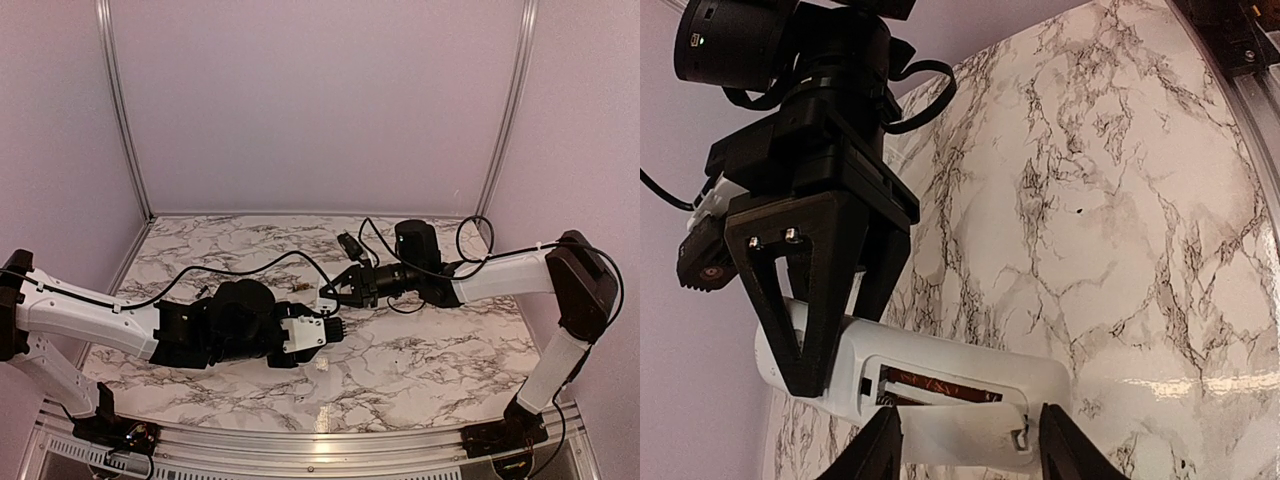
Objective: Load the batteries into the remote control
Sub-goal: Remove the battery cover from the remote control.
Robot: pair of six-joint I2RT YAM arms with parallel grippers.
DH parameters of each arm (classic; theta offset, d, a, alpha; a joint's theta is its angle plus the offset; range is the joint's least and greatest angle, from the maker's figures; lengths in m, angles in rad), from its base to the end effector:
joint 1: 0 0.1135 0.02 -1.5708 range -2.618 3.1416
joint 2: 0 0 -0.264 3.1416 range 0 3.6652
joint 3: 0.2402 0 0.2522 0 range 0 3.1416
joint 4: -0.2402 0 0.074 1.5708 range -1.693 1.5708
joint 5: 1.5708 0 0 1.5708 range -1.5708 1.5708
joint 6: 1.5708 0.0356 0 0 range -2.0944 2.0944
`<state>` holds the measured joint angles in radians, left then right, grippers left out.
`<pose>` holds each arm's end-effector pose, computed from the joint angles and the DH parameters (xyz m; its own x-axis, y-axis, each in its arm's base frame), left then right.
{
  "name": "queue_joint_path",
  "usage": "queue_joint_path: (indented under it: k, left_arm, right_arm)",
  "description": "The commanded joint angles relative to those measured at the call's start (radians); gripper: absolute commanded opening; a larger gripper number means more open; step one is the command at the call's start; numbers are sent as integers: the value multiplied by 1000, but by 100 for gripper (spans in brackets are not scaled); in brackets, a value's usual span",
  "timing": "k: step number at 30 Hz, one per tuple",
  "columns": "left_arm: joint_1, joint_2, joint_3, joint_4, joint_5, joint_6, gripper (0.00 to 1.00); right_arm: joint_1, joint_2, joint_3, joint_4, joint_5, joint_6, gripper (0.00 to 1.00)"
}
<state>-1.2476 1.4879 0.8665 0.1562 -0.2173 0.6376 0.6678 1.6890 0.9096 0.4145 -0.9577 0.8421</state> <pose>0.1119 -0.3099 0.2340 0.4003 0.6352 -0.6606 0.7796 0.1428 0.6097 0.2614 0.2432 0.2124 -0.9000 -0.1631 -0.4043 -0.4277 0.1507 0.8913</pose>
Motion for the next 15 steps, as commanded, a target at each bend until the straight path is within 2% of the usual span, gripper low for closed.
queue_joint_path:
  k: [1, 8, 15]
  left_arm:
    - [2, -12, 19, -31, 4, -2, 49]
    - [7, -32, -1, 9, -15, -25, 54]
    - [57, -43, -10, 29, -16, -161, 60]
  right_arm:
    - [-14, -2, -3, 41, -16, 14, 0]
    - [-33, 8, -21, 44, -8, 2, 0]
    - [-66, 34, -61, 63, -1, -14, 0]
